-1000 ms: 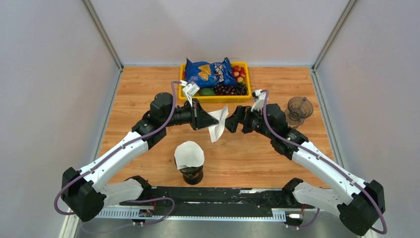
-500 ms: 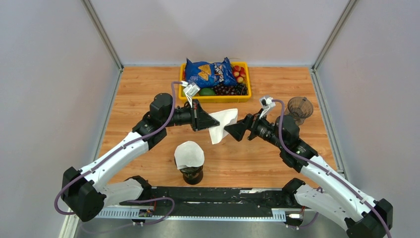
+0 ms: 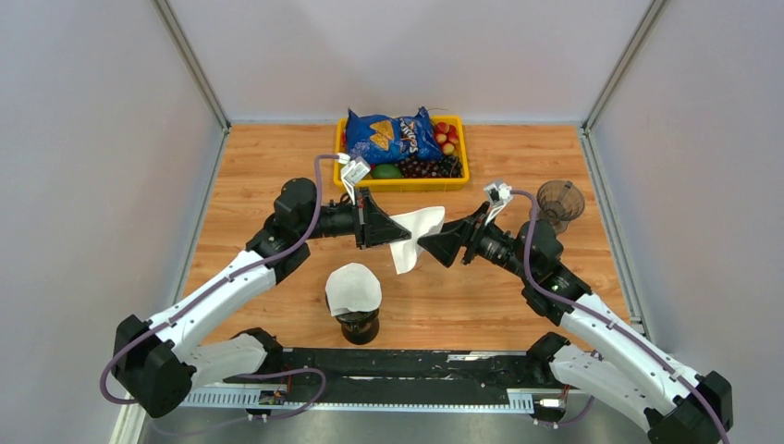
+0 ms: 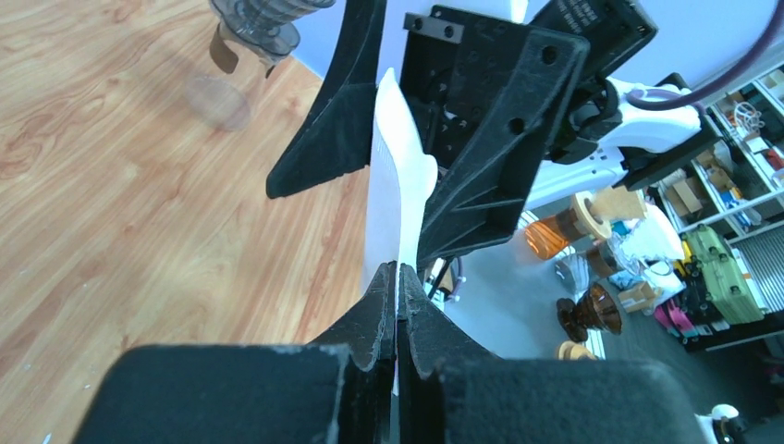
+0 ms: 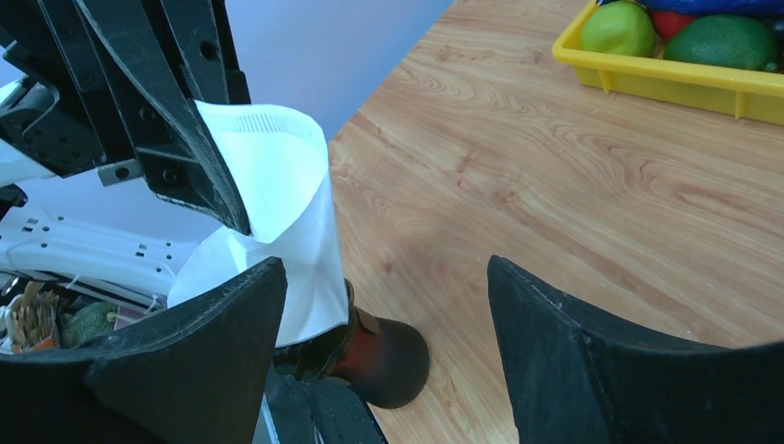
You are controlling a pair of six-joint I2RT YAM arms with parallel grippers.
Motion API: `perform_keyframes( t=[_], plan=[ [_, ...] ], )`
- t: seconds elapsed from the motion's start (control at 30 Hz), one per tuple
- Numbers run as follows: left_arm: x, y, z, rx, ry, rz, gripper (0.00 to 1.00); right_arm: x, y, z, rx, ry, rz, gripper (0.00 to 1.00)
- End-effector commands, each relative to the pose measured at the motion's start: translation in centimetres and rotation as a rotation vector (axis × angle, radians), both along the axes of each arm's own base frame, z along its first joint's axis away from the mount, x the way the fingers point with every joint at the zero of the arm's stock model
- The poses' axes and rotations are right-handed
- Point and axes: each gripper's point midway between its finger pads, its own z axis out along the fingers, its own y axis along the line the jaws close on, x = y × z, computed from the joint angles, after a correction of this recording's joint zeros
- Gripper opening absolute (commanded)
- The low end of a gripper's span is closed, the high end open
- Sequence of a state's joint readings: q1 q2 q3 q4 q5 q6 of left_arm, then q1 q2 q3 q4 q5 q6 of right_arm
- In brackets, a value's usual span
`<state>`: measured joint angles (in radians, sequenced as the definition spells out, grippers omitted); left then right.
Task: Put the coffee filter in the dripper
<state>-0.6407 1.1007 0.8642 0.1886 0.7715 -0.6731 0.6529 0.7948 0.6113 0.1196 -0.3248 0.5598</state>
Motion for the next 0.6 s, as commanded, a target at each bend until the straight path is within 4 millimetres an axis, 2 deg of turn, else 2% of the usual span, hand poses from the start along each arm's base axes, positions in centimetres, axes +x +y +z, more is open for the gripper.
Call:
perform_keyframes(
  t=[0.0, 0.17, 0.4, 0.57],
  plan=[
    [-1.5, 0.4, 2.2, -0.068, -0.080, -0.043, 0.00, -1.3, 0.2, 2.4, 0.084, -0.098, 0.063, 0.79],
    [-2.0, 0.6, 2.7, -0.085, -0.098, -0.058, 0.00, -2.5, 0.3, 3.6, 0.121, -0.149, 0.117, 0.68],
    [-2.5, 0.6, 2.9, -0.099, -0.108, -0.082, 0.00, -3.3, 0.3, 4.5, 0.138, -0.206, 0.152, 0.65],
    [-2.7, 0.6, 3.0, -0.109, -0.110, -0.098, 0.00, -4.0, 0.4, 4.6, 0.140, -0.229, 0.183, 0.53]
  ],
)
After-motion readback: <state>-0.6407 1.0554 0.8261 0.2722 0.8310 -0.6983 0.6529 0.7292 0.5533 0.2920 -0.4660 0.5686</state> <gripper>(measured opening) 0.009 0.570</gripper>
